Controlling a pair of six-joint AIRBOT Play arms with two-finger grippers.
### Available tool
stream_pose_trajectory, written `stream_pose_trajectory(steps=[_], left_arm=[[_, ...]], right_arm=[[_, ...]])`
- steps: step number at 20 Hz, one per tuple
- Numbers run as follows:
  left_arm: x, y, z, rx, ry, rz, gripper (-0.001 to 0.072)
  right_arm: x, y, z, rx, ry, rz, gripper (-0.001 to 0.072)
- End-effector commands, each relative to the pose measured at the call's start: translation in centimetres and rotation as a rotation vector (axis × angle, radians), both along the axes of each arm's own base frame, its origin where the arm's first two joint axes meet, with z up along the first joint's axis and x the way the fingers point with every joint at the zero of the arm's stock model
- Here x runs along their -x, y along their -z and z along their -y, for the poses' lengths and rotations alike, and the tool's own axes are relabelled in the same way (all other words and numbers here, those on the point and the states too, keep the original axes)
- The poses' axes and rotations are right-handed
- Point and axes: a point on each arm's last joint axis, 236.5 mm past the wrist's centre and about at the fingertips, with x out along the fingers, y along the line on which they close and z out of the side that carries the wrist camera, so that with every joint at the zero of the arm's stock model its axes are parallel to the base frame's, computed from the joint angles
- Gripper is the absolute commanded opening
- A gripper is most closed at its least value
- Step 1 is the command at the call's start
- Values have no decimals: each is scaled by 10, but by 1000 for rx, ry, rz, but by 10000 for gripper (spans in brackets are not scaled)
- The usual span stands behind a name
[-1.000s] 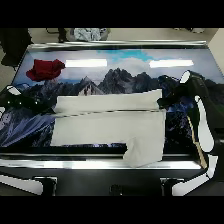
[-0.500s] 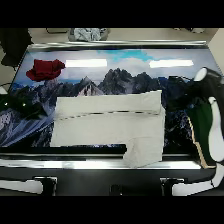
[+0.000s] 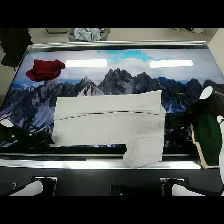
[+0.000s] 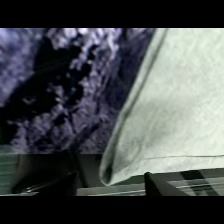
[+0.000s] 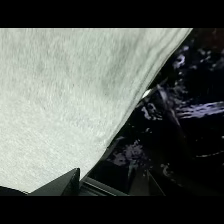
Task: Fold the shirts.
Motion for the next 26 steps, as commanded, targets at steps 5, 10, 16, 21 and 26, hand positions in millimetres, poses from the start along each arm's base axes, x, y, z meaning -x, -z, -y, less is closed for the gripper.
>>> stream_pose_trajectory(steps=[5,10,16,21,26], left_arm=[[-24,9,9,18,-100,117,306],[-20,10,16,30,-71,108,26],[-14,8,20,47,-33,103,27],[-14,8,20,48,-24,107,27],[-26,-6,16,34,19,167,26]], right_arm=[[25,13,-7,-11,-14,-13,511],[86,43,-32,-66,-25,-38,562],[124,78,-49,-109,0,-79,559],[94,80,-57,-132,124,12,460],[78,65,-57,-140,125,75,32]])
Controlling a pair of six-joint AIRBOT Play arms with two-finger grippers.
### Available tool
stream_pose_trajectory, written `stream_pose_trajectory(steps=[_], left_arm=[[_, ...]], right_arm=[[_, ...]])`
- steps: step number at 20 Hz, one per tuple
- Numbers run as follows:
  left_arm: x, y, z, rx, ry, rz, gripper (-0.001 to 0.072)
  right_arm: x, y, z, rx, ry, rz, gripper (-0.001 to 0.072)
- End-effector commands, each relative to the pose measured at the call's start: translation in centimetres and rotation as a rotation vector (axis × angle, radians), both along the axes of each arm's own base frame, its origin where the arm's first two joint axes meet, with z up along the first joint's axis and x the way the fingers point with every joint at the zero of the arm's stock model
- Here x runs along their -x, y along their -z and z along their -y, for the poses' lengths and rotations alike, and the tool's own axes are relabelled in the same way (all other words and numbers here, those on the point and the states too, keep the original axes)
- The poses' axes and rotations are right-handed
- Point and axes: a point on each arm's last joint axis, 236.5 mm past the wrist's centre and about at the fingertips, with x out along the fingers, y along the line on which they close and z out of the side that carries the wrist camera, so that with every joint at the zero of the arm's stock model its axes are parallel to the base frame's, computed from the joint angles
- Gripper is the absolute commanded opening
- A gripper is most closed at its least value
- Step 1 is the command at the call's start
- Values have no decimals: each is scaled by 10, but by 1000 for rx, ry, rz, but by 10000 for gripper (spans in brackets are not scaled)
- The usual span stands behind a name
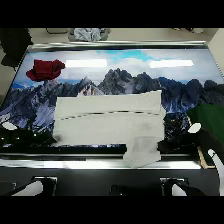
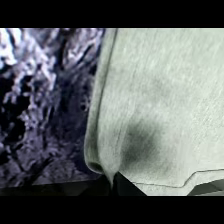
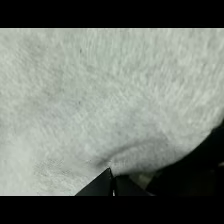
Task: Fold the shirts.
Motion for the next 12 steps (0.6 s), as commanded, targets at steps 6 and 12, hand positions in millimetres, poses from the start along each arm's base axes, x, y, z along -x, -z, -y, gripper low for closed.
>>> stream_pose_trajectory(steps=[6,12], left_arm=[[-71,-99,-21,-122,-27,314,21],[-164,-114,-45,-136,-106,364,23]], right_arm=[[-99,-113,7,37,8,403,29],[-238,-141,10,68,108,588,29]])
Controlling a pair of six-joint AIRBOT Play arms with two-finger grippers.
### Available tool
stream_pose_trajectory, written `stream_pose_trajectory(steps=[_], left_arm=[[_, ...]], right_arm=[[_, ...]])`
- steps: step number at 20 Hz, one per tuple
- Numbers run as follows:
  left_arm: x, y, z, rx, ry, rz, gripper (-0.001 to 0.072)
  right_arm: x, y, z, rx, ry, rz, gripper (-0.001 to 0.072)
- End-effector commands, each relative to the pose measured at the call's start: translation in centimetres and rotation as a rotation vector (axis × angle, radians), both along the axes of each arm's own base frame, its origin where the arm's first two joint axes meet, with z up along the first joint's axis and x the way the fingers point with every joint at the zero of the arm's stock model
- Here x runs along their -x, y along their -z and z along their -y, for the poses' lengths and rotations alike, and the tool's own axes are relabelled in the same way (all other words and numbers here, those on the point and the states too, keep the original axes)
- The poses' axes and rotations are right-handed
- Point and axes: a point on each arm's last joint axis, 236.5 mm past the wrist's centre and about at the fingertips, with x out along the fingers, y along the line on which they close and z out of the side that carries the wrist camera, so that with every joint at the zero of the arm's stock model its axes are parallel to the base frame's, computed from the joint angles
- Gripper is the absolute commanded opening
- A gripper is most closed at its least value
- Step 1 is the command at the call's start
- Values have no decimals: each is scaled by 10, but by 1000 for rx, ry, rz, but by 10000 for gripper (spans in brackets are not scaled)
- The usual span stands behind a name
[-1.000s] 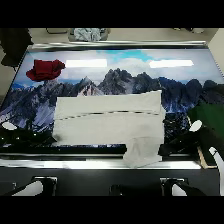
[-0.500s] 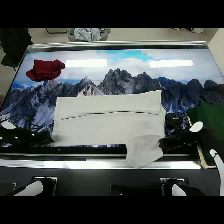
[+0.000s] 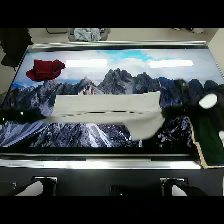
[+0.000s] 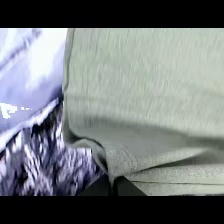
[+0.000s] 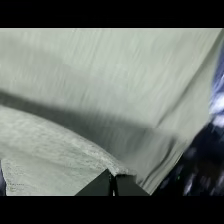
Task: Fold the shirts.
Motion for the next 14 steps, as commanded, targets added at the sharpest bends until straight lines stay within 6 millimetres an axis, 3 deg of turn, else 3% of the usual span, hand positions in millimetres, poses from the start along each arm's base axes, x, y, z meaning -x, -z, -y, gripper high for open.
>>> stream_pose_trajectory(steps=[1,4,6,8,11,12,13,14], left_arm=[[-57,-3,-18,15,-70,17,23],[-106,-1,-7,159,-107,47,23],[-127,11,1,255,-129,40,23],[-131,37,4,293,-142,-6,24],[-128,66,14,311,-133,-69,28],[-129,69,17,311,-128,-72,94],[-132,67,18,306,-128,-61,360],[-135,62,17,307,-130,-55,671]], right_arm=[[-82,-9,8,-23,100,89,29],[-129,3,-1,-124,143,94,30],[-150,18,-4,-183,185,101,31],[-152,42,-7,-211,205,57,32],[-139,75,-13,-222,180,-44,34],[-139,77,-13,-216,171,-42,35],[-140,73,-12,-201,149,-24,53],[-141,65,-8,-178,116,2,211]])
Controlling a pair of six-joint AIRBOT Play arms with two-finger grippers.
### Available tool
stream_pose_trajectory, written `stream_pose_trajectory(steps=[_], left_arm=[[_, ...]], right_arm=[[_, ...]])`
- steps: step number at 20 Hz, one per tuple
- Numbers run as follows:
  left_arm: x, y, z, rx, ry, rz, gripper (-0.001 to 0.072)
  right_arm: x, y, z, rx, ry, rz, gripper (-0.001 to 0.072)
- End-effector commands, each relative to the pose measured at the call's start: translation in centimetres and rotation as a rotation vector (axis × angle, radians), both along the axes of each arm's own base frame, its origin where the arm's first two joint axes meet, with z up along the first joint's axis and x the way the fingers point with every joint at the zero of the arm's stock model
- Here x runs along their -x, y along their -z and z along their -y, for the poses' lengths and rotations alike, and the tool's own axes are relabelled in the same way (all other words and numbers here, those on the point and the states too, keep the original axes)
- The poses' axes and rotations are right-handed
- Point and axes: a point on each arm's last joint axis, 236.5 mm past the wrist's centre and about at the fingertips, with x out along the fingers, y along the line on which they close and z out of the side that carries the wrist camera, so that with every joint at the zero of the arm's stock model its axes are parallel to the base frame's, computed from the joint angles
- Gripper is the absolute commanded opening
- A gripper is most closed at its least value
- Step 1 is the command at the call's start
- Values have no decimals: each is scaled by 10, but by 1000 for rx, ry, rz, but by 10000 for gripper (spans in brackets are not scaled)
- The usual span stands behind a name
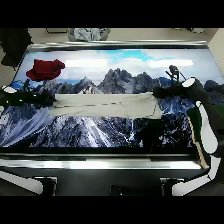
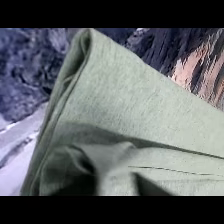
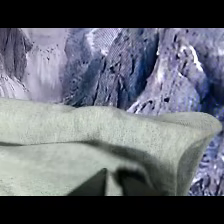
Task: Fold the shirts.
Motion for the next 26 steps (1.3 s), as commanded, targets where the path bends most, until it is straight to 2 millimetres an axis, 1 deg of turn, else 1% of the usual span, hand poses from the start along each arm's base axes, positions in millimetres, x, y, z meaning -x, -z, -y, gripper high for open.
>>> stream_pose_trajectory(steps=[1,2,3,4,5,6,7,8,10,11,13,16,17,18,19,20,21,22,23,24,25,26], left_arm=[[-10,-6,-1,21,-8,10,720],[-12,-18,-5,22,2,24,720],[-13,-33,-10,21,13,42,720],[-14,-48,-13,14,16,66,720],[-16,-64,-16,0,11,100,720],[-16,-79,-16,-12,11,129,720],[-13,-91,-13,-18,21,148,720],[-9,-103,-6,-20,41,160,720],[-2,-122,10,-31,96,190,720],[0,-131,17,-40,120,209,720],[3,-148,32,-50,149,244,720],[10,-172,55,-62,195,291,720],[12,-177,63,-63,211,302,720],[14,-179,73,-62,232,308,720],[15,-179,84,-58,255,309,720],[17,-177,98,-53,284,306,720],[20,-172,115,-47,325,300,720],[26,-165,134,-43,380,294,714],[33,-154,157,-38,440,284,586],[40,-141,179,-30,482,269,334],[48,-125,206,-23,514,254,120],[54,-109,231,-23,535,250,66]], right_arm=[[2,-11,7,46,-97,44,547],[7,-23,18,89,-129,62,707],[14,-28,37,137,-127,49,712],[26,-25,59,163,-107,0,716],[40,-19,71,141,-97,-58,717],[54,-11,77,93,-96,-121,717],[65,-3,76,28,-99,-173,717],[73,3,68,-57,-115,-215,717],[79,13,45,-188,-159,-255,717],[76,18,34,-233,-161,-260,717],[66,31,20,-262,-148,-260,717],[55,51,8,-235,-90,-286,715],[52,57,7,-218,-56,-302,708],[51,61,5,-206,-21,-322,669],[47,61,0,-206,-12,-315,485],[46,55,-7,-225,-18,-310,98],[46,43,-14,-261,-31,-300,33],[43,28,-17,-266,-52,-259,33],[42,10,-17,-251,-79,-214,32],[43,-8,-16,-233,-91,-180,31],[44,-30,-17,-220,-103,-143,31],[47,-51,-18,-211,-114,-107,31]])
